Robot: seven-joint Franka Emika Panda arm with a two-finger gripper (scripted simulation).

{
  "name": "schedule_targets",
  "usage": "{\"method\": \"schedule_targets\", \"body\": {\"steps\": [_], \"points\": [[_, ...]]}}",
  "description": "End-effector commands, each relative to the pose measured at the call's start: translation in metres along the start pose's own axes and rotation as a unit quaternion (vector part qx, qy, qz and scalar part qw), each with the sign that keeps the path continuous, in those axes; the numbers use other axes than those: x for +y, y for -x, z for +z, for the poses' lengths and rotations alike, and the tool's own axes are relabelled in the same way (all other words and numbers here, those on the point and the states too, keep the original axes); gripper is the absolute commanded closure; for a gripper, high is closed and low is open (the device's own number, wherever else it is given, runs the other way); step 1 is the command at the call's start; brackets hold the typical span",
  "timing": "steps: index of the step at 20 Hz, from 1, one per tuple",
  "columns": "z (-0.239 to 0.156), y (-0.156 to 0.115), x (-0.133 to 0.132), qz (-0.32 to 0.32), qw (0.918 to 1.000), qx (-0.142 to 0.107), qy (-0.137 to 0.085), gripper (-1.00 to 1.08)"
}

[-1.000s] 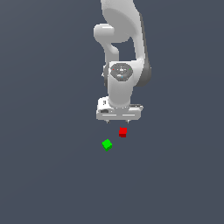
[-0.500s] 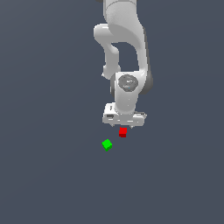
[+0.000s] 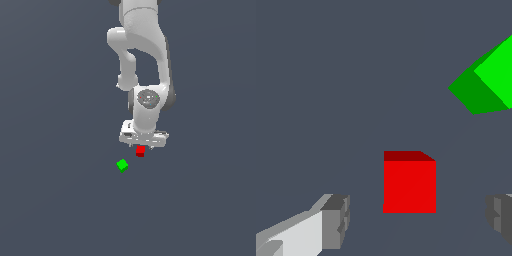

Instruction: Stack the red cube on top of the green cube.

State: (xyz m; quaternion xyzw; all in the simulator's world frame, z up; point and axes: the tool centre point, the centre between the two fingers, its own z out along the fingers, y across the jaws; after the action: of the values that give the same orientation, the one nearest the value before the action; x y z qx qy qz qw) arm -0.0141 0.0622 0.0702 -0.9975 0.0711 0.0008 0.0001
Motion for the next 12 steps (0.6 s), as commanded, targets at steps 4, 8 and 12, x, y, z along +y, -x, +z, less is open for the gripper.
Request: {"method": "schedule_targets", "body": {"steps": [4, 8, 12], "points": [[0.012, 0.000, 0.000, 0.000, 1.0000, 0.000, 0.000, -0.92], [0.032, 0.000, 0.000, 0.001, 1.0000, 0.000, 0.000, -0.92], [0.046, 0.000, 0.000, 0.002, 1.0000, 0.001, 0.000, -0.92]]}}
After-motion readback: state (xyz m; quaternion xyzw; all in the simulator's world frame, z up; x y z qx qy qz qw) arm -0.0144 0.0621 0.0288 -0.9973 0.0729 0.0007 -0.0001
